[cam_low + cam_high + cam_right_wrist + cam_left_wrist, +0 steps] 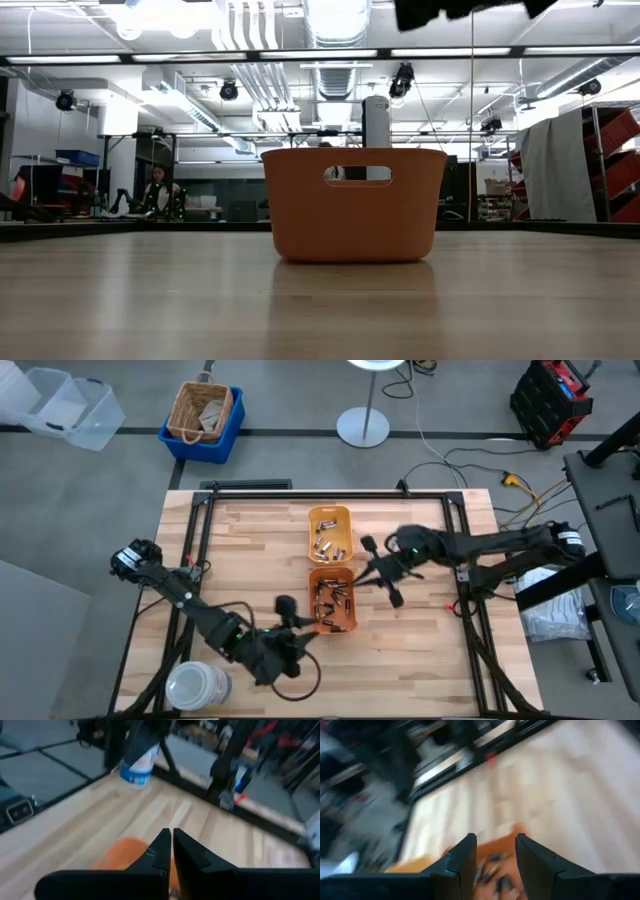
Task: Sort batteries
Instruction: Return to Home Position
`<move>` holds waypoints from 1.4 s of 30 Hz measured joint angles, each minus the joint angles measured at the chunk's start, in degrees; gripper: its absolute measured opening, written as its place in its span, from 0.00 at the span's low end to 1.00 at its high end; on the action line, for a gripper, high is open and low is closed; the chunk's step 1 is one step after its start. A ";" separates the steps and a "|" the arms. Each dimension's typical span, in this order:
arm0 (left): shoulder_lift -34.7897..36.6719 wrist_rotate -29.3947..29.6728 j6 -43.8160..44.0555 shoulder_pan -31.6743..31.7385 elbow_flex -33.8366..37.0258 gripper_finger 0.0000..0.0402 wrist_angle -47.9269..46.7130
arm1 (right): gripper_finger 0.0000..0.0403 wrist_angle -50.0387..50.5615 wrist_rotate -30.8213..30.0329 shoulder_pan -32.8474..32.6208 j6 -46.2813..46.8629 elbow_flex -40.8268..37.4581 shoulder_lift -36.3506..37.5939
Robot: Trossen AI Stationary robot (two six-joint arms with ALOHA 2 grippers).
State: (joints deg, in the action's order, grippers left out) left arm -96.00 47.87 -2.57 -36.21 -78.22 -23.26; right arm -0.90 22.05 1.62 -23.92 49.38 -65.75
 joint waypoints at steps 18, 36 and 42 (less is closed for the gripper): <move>13.18 -19.40 -9.75 14.70 15.16 0.29 19.39 | 0.03 -5.36 -6.06 -7.14 3.09 -6.83 5.65; 22.31 -53.88 -6.04 27.12 25.63 0.29 28.58 | 0.03 -12.37 -4.49 -8.40 1.65 -9.35 6.28; 34.62 -49.19 -5.92 26.09 34.24 0.29 29.26 | 0.03 -13.21 -5.80 -8.49 1.42 -11.29 8.88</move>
State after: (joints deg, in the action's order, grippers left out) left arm -61.38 -1.32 -8.49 -10.12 -43.97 6.01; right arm -14.12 16.25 -6.87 -22.51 38.09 -56.87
